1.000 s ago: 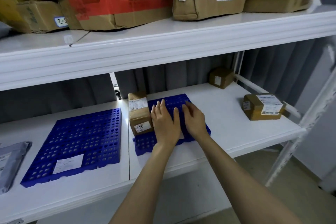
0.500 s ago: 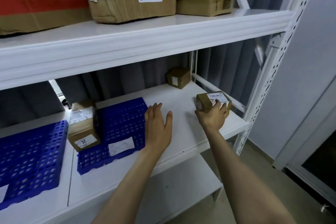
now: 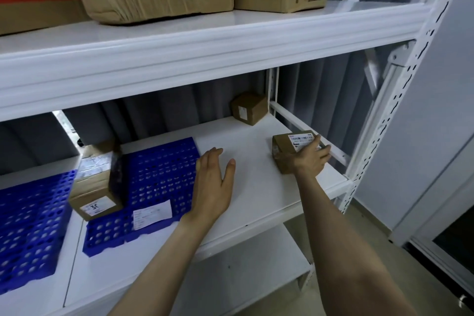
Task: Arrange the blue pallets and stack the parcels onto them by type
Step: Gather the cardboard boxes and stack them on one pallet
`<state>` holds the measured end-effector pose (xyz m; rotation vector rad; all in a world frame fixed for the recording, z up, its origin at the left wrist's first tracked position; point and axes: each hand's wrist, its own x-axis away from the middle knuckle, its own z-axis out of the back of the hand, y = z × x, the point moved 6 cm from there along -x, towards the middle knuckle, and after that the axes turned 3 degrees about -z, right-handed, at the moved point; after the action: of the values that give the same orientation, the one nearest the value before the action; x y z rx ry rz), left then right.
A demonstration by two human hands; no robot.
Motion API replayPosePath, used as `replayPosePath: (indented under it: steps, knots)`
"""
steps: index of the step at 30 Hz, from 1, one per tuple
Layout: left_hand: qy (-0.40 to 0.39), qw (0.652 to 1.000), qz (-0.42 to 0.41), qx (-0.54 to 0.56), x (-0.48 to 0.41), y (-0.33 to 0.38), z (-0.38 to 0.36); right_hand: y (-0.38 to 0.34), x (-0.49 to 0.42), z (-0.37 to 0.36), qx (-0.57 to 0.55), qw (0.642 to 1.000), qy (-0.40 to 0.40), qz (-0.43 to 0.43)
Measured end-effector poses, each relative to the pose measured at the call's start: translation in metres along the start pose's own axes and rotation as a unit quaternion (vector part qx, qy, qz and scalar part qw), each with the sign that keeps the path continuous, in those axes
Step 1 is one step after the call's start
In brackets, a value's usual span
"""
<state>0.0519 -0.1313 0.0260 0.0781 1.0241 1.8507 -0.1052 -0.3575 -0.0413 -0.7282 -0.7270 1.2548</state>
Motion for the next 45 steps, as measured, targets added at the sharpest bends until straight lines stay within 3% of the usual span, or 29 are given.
replayPosePath:
  steps: [5, 15, 19, 28, 33, 41, 45]
  knots:
    - [0.0, 0.999, 0.04, 0.027, 0.004, -0.016, -0.003, -0.001, 0.008, -0.003, -0.024, 0.999, 0.021, 0.035]
    - [0.021, 0.96, 0.183, 0.212, 0.014, -0.044, 0.008, -0.045, 0.136, -0.026, -0.083, 0.966, 0.042, 0.243]
    - [0.019, 0.921, 0.223, 0.32, 0.027, -0.054, 0.02, -0.053, 0.196, -0.037, -0.1, 0.948, 0.02, 0.3]
    - [0.126, 0.903, 0.236, 0.336, 0.082, -0.107, 0.081, -0.052, 0.279, -0.058, -0.122, 0.909, -0.069, 0.392]
    - [0.182, 0.89, 0.239, 0.344, 0.108, -0.132, 0.12, -0.052, 0.303, -0.073, -0.232, 0.896, -0.15, 0.349]
    - [0.225, 0.884, 0.266, 0.31, 0.128, -0.167, 0.168, -0.07, 0.339, -0.102, -0.248, 0.878, -0.232, 0.336]
    - [0.218, 0.893, 0.269, 0.289, 0.131, -0.18, 0.18, -0.07, 0.348, -0.118, -0.292, 0.865, -0.303, 0.272]
